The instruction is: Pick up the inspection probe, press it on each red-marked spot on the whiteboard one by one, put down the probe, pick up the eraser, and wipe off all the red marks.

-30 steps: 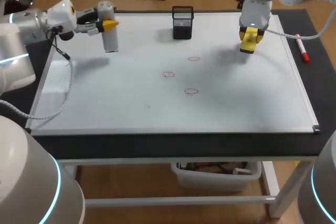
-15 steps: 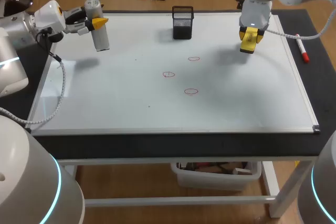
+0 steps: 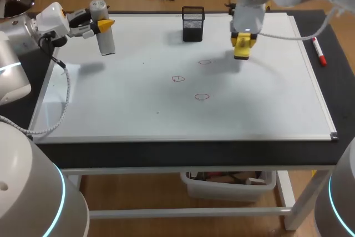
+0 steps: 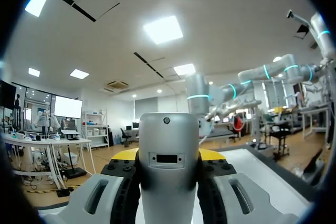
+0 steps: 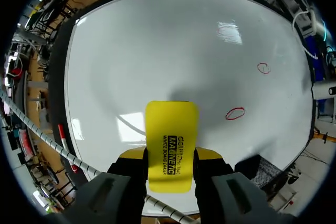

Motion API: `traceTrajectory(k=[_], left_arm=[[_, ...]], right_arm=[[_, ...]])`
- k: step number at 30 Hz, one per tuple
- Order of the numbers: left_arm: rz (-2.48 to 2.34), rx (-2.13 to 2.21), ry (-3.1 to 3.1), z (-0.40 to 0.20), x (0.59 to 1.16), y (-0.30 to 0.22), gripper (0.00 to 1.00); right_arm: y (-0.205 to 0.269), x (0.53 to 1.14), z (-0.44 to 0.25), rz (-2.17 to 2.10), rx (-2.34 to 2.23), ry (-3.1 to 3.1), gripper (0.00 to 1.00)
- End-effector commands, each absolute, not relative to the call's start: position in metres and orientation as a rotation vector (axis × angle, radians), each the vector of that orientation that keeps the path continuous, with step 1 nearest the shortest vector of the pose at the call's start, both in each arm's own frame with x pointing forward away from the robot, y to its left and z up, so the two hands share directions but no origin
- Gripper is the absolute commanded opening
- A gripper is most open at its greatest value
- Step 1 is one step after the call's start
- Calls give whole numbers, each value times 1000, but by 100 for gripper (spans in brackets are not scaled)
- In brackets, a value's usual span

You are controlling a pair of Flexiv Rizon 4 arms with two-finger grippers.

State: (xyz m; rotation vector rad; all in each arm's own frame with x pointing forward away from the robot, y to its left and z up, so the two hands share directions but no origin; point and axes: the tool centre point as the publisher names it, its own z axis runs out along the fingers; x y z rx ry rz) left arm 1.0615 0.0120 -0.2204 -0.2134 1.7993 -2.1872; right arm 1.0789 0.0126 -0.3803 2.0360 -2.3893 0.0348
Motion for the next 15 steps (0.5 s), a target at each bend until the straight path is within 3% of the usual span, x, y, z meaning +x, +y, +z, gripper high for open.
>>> traceTrajectory(k=[1, 15], left_arm=[[-2181, -217, 1797, -219, 1060, 11, 0], [-2181, -217, 1797, -219, 1060, 11, 0]], right_arm=[[43, 1076, -384, 66, 2051, -2345, 0], [147, 1052, -394, 100, 2224, -2164, 0]])
